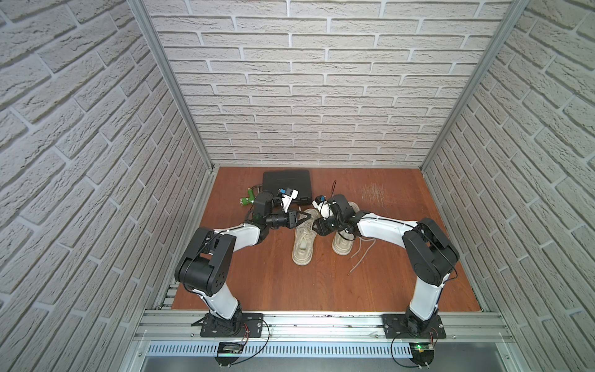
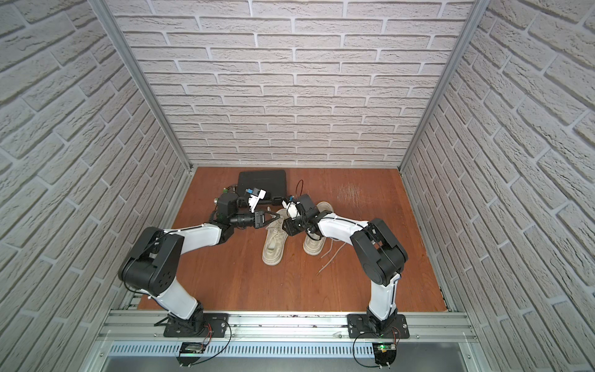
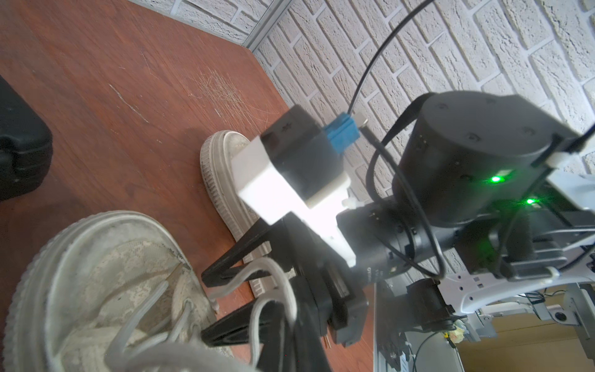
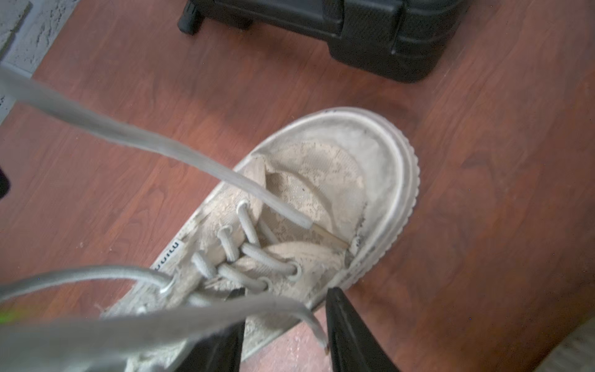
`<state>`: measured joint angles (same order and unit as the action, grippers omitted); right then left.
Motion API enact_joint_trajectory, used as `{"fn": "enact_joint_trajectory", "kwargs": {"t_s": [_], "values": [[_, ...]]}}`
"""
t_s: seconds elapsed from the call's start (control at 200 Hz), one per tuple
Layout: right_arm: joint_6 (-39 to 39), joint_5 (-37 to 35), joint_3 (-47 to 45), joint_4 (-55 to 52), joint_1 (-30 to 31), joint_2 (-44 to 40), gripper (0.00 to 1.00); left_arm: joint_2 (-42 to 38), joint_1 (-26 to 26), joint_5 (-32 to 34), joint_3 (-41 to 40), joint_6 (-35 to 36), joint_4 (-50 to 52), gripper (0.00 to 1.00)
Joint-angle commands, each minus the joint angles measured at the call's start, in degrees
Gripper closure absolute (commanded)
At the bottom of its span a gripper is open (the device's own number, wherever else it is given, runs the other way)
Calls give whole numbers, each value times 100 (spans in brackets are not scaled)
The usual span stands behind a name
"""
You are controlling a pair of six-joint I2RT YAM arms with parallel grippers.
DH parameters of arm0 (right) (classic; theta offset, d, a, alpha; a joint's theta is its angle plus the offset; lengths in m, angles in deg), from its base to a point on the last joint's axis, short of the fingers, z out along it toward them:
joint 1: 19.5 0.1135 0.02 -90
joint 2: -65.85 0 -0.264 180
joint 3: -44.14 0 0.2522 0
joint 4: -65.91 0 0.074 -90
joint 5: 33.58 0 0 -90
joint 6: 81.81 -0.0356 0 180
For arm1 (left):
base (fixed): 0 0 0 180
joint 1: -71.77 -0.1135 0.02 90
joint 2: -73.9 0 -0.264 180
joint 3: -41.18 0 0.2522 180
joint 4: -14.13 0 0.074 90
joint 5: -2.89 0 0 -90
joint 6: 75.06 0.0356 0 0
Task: Tie the shoes
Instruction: Cross the shoelace with the shoelace.
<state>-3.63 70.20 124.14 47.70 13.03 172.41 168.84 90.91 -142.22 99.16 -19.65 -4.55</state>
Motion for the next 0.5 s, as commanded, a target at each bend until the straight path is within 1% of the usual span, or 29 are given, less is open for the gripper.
{"fn": "enact_joint_trajectory", "kwargs": {"t_s": [0.0, 0.08, 0.13, 0.17, 0.25, 0.265, 0.39, 0.495], "values": [[-59, -72, 194, 348, 7, 64, 55, -186, -39, -17, -29, 75, -34, 100], [-10, -174, 248, 310, 8, 88, 57, -195, -33, -18, -34, 70, -25, 100], [33, -232, 282, 262, 7, 88, 63, -195, -34, -18, -33, 67, -20, 100], [54, -275, 301, 208, 7, 76, 72, -195, -36, -18, -23, 69, -16, 100], [96, -330, 256, 100, 12, -32, 94, -186, -36, -17, -15, 86, 1, 100], [100, -347, 231, 80, 8, -70, 97, -182, -40, -17, -7, 90, 8, 100], [162, -636, -85, -189, 9, -591, 97, -110, 28, 0, 106, 264, 235, 100], [217, -680, -304, -652, 9, -1116, 97, 4, 182, 59, 294, 501, 564, 100]]}}
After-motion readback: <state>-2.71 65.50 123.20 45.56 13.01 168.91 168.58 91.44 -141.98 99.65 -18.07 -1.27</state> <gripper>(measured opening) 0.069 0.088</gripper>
